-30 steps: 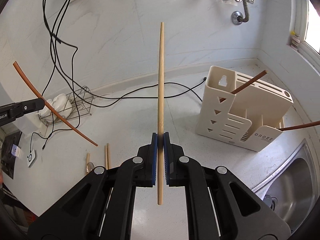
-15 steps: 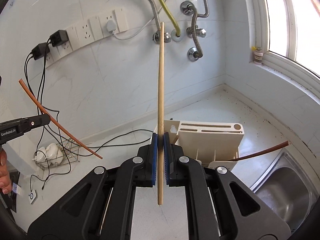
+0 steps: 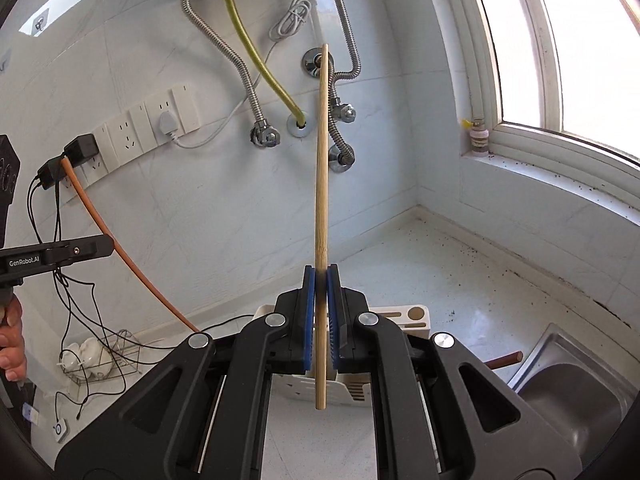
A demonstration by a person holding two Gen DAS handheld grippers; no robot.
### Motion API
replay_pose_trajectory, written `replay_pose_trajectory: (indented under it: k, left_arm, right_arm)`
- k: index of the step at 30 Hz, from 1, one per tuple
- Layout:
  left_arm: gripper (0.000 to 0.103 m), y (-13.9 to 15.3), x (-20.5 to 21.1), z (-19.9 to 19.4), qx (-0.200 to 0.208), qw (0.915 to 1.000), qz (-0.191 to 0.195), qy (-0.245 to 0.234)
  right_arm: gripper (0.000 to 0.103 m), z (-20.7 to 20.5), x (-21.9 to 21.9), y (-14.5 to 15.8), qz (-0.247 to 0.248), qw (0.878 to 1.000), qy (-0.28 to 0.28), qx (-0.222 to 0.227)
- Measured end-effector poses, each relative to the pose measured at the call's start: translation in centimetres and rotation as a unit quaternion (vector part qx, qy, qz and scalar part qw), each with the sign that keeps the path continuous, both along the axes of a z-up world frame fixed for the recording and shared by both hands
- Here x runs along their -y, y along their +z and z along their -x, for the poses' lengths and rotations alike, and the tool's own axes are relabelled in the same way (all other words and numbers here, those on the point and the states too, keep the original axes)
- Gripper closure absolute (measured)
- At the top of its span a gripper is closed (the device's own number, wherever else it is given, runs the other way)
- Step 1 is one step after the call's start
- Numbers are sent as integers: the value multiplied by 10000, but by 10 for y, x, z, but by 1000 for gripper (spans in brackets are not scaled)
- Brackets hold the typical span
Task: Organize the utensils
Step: 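Lift both held chopsticks upright and carry them toward the cream utensil holder, then lower the chopsticks into the holder and open both tools to release them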
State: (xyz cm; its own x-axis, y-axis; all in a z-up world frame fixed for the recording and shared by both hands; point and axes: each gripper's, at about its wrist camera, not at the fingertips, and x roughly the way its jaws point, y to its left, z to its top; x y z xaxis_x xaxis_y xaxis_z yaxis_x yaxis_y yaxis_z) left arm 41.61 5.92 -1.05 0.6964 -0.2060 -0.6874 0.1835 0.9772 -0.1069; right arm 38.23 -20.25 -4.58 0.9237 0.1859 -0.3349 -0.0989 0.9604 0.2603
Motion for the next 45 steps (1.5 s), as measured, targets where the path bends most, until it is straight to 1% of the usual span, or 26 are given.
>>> replay_pose_trajectory:
  k: [5,10,19,27,36,39,45]
  left_arm:
    - [97,-6,15,-14,-34,9998,17,-173]
    - [98,-9,27,-31,-68,9994,-39,-334]
    - [98,-3,40,-51,16,9987,-111,-496]
    - [98,-14,38,-58,-77,9986,-79,-508]
    - [98,-24,38,-63,-118,9981,-129,-583]
    - [98,-24,36,-64,-102,9982,-100,-574]
    - [98,-25,31,-65,-83,9985,-85,-528]
  right_arm:
    - [97,-9,10,-9,-16,9995,-7,315]
    - [97,-21,16,-22,-65,9995,-10,316]
    - [97,-30,26,-32,-191,9993,-80,310]
    - [97,-36,27,-50,-203,9992,-114,333]
    - [97,-36,16,-69,273,9956,-487,757]
    - [97,-32,14,-72,313,9926,-647,976]
    - [97,-24,2,-82,633,9839,-916,1398]
